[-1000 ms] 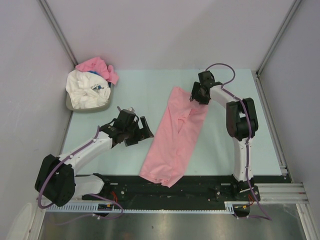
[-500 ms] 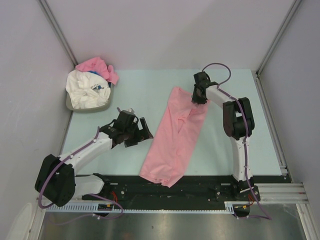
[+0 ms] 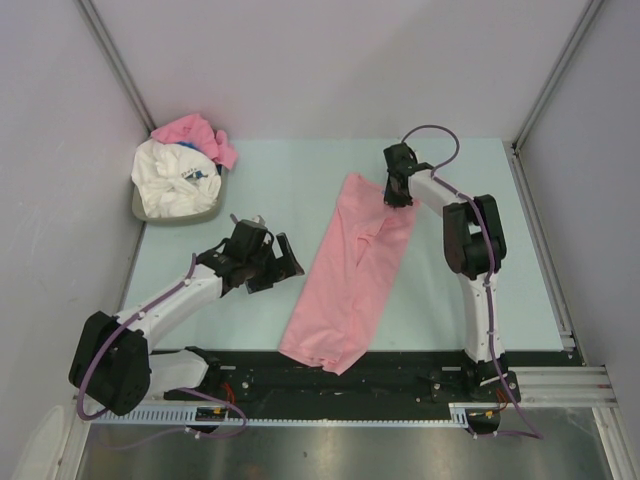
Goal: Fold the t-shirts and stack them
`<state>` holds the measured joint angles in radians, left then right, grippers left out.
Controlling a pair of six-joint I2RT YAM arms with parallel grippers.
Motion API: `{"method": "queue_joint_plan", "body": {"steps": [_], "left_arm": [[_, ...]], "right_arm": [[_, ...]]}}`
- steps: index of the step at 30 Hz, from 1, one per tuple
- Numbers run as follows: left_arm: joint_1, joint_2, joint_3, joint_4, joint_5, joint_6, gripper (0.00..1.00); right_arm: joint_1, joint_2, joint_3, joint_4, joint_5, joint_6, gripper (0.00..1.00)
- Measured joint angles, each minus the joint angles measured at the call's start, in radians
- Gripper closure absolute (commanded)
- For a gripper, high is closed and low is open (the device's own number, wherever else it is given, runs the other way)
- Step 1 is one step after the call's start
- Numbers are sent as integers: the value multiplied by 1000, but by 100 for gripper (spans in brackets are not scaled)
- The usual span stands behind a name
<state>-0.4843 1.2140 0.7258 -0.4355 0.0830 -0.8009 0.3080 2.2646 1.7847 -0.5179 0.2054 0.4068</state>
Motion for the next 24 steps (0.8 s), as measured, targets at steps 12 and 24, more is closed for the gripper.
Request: {"method": "queue_joint_plan", "body": {"steps": [12, 24], "left_arm": [[1, 0, 0, 0, 0, 2, 0], [3, 0, 0, 0, 0, 16, 0]], "right_arm": [[18, -26, -36, -7, 95, 0, 36], [102, -68, -45, -1, 87, -2, 36]]}}
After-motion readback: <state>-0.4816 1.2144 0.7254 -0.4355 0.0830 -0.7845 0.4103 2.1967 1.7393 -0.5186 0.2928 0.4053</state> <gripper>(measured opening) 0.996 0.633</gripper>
